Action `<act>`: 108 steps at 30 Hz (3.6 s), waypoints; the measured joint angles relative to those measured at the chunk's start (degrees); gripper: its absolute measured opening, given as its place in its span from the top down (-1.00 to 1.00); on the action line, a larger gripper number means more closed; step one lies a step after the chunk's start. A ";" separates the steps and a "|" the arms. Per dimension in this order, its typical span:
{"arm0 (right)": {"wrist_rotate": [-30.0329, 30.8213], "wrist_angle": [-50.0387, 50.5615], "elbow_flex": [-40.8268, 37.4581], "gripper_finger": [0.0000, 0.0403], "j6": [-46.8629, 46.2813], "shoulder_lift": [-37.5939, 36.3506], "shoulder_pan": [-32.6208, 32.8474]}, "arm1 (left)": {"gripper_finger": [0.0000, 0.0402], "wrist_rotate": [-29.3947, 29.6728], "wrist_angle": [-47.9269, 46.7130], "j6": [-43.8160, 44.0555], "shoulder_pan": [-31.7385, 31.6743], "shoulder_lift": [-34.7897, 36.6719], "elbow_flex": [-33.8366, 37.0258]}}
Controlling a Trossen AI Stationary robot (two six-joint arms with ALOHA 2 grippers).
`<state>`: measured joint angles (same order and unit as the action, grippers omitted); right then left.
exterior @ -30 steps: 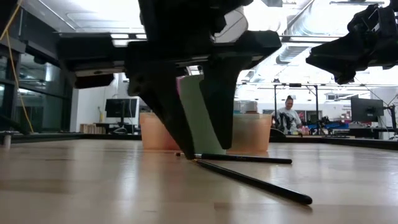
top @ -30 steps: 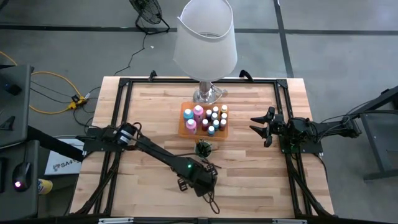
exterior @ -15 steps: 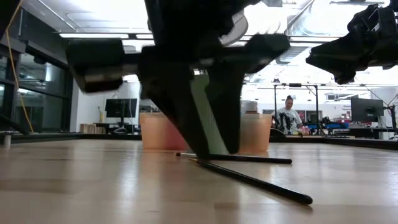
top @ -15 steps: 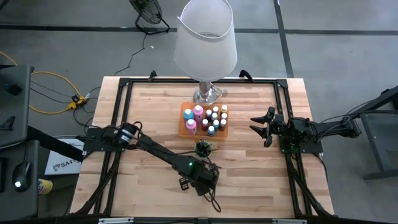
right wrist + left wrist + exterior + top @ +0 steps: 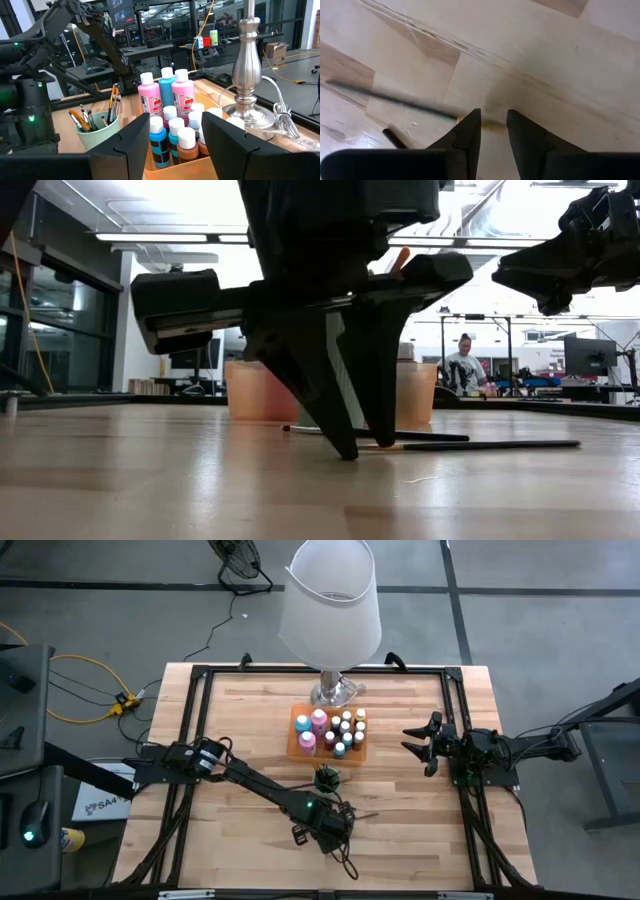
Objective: Pick & Place Paint Supplies
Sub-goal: Put the gray paintbrushes into the green cup
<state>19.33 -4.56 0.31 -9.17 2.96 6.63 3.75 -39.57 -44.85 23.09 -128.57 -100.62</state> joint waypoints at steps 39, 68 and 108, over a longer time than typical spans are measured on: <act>0.01 0.02 -0.01 0.14 0.00 0.00 -0.01 | 0.33 21.07 -16.47 62.09 4.44 0.26 -8.13; 0.00 0.00 0.00 0.14 0.00 -0.01 0.00 | 0.51 30.12 -0.14 69.14 5.07 2.51 4.35; 0.02 0.02 -0.02 0.14 0.02 -0.02 0.00 | 0.51 29.63 -6.05 72.61 5.44 7.58 4.42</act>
<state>19.35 -4.54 0.30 -9.15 2.94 6.63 33.37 -45.62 27.76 28.53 -120.99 -96.20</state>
